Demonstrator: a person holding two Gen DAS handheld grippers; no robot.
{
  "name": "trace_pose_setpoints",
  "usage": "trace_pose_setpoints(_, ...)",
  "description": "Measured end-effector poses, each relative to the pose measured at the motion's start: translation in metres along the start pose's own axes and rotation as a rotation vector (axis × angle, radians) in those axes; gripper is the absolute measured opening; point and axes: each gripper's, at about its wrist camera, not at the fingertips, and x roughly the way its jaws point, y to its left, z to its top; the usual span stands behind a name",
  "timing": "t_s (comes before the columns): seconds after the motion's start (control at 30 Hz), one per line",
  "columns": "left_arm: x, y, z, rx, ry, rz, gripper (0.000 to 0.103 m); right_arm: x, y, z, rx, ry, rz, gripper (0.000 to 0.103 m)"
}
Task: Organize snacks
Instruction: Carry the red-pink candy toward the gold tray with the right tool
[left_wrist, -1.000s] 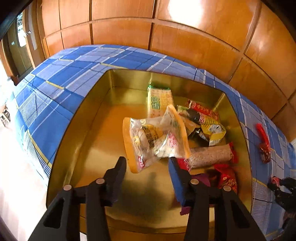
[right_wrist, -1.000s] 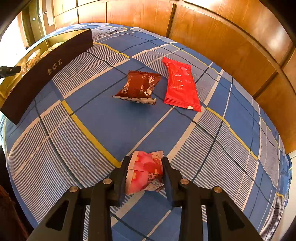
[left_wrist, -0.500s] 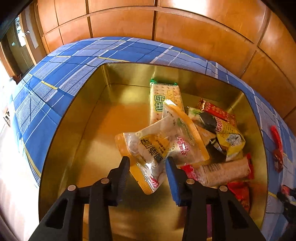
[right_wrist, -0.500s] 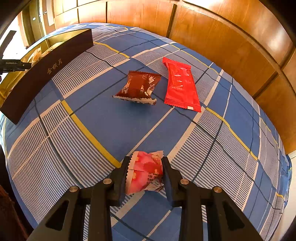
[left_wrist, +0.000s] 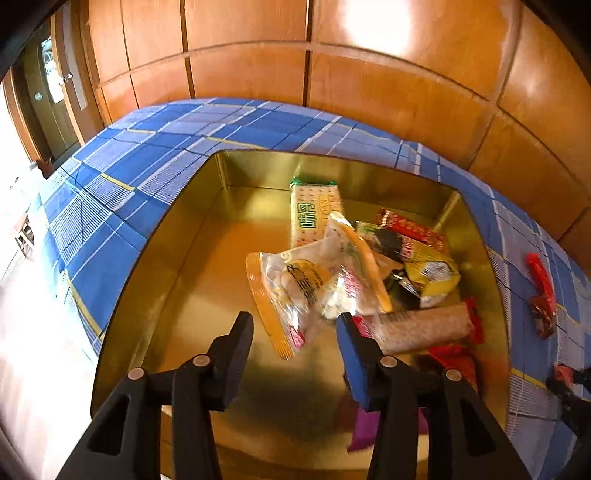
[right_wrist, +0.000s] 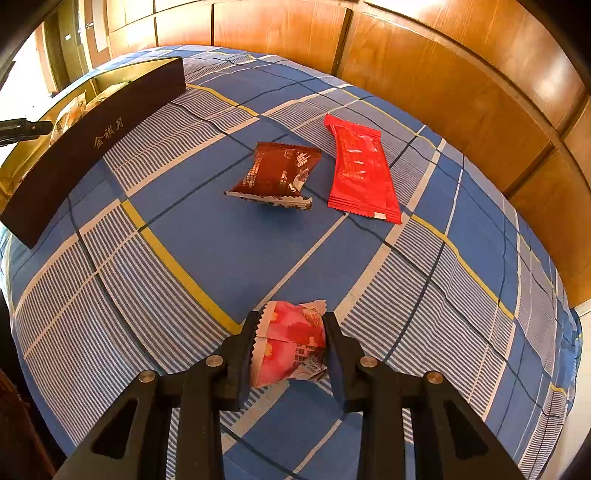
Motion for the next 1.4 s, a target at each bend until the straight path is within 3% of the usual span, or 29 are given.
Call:
trace_pose_setpoints(0.47,-0.030,-0.014,-0.024,0.014,-0.023,-0.055,0.049,-0.001,0.002,0.000,0.002,0.003,-0.010,0.033)
trace_pose_setpoints(1.07,-0.045,-0.023,-0.044,0.073,-0.060,-0.047,0.049,-0.001,0.005,0.000,0.011,0.003,-0.024,0.033)
trace_pose_setpoints(1.4,-0.051,-0.010,-0.043,0.048,-0.096,-0.062,0.049,0.000,-0.002,-0.004,0.036,-0.015,-0.015,0.033)
